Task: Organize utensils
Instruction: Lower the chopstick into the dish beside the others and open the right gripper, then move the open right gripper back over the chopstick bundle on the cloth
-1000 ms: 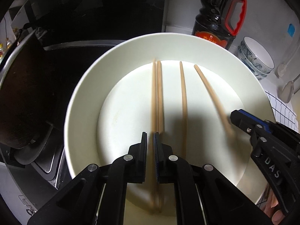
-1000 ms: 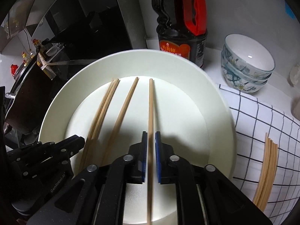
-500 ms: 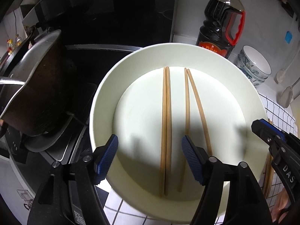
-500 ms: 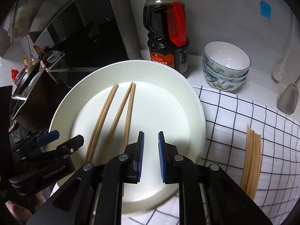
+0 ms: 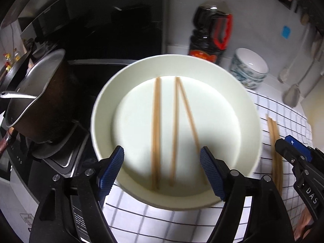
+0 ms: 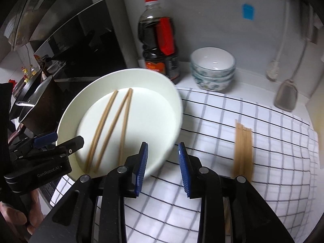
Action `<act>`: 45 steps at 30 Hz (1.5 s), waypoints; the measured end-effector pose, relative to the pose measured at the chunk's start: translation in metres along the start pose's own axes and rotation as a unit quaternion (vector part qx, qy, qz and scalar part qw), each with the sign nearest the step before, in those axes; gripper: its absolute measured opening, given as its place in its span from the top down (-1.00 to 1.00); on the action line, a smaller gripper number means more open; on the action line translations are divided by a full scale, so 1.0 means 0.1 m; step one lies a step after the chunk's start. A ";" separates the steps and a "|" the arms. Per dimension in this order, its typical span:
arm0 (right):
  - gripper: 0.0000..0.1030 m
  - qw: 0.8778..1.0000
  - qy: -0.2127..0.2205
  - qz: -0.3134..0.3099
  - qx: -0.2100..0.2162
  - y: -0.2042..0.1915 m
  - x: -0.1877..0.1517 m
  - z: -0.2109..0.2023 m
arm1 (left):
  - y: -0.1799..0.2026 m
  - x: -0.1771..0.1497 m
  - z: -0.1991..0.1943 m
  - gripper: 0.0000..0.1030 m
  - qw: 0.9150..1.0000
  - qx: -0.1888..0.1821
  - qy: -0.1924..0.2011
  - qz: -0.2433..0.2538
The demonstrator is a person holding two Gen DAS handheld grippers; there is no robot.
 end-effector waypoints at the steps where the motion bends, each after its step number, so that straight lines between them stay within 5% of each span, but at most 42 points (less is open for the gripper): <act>1: 0.42 1.000 0.002 0.002 -0.004 0.05 -0.02 -0.04 | 0.05 0.00 -0.02 -0.48 1.000 -0.004 0.002 0.004; 24: 0.30 0.993 0.025 0.089 -0.070 1.34 -0.42 -0.56 | 1.26 -0.04 -0.10 -0.51 0.995 -0.053 0.011 0.082; 45: 0.07 0.992 -0.005 0.102 -0.069 1.97 -0.79 -0.13 | 2.01 -0.11 0.23 -0.64 0.992 -0.050 0.003 0.118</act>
Point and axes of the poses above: each gripper's, at about its wrist camera, not at the fingertips, and z roughly the way its jaws point, y to its right, x to its top, the point moved 8 cm from there along z, roughly the way its jaws point, and after that the axes turned 8 degrees about z, right-handed, at the moved point
